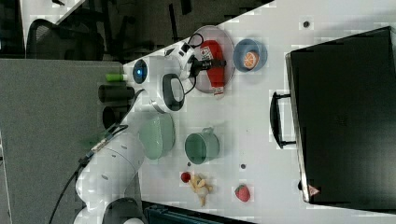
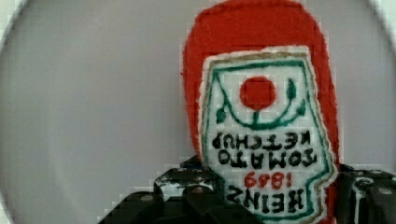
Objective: Pick ketchup from plate and place it on table.
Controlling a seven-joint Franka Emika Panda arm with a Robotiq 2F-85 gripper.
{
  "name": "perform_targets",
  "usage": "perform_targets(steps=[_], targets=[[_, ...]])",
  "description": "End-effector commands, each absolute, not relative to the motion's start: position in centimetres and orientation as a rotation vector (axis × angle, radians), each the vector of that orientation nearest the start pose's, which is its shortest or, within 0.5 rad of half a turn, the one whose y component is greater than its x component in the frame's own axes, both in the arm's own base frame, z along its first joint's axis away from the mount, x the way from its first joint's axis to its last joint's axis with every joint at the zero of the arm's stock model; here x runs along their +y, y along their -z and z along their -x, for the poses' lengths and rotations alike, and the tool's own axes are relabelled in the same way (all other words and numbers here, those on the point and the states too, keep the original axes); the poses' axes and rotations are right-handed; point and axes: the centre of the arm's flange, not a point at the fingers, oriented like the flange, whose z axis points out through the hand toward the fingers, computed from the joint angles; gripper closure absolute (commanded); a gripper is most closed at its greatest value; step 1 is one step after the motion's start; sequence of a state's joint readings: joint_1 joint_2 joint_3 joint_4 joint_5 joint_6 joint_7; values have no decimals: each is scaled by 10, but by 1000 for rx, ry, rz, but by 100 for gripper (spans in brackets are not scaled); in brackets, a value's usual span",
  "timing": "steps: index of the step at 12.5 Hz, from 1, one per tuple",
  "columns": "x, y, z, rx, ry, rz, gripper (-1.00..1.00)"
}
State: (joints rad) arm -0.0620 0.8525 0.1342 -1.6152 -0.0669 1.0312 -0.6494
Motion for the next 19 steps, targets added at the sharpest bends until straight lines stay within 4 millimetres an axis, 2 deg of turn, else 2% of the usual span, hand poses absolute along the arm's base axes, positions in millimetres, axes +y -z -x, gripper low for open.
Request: perform_targets(steps=[1, 3, 4, 7, 9, 12, 14, 17, 19], targets=[[49, -160, -709, -5, 283, 3056, -24], [49, -177, -717, 9, 330, 3048, -24], [49, -192, -723, 34, 360, 3043, -24], [41, -253, -736, 159, 370, 3041, -24], [33, -294, -732, 199, 275, 3051, -24], [17, -359, -714, 284, 131, 3020, -24], [0, -393, -693, 311, 17, 3039, -24], [-25, -420, -660, 367, -111, 3059, -24], [-35, -422, -639, 398, -141, 3066, -24]])
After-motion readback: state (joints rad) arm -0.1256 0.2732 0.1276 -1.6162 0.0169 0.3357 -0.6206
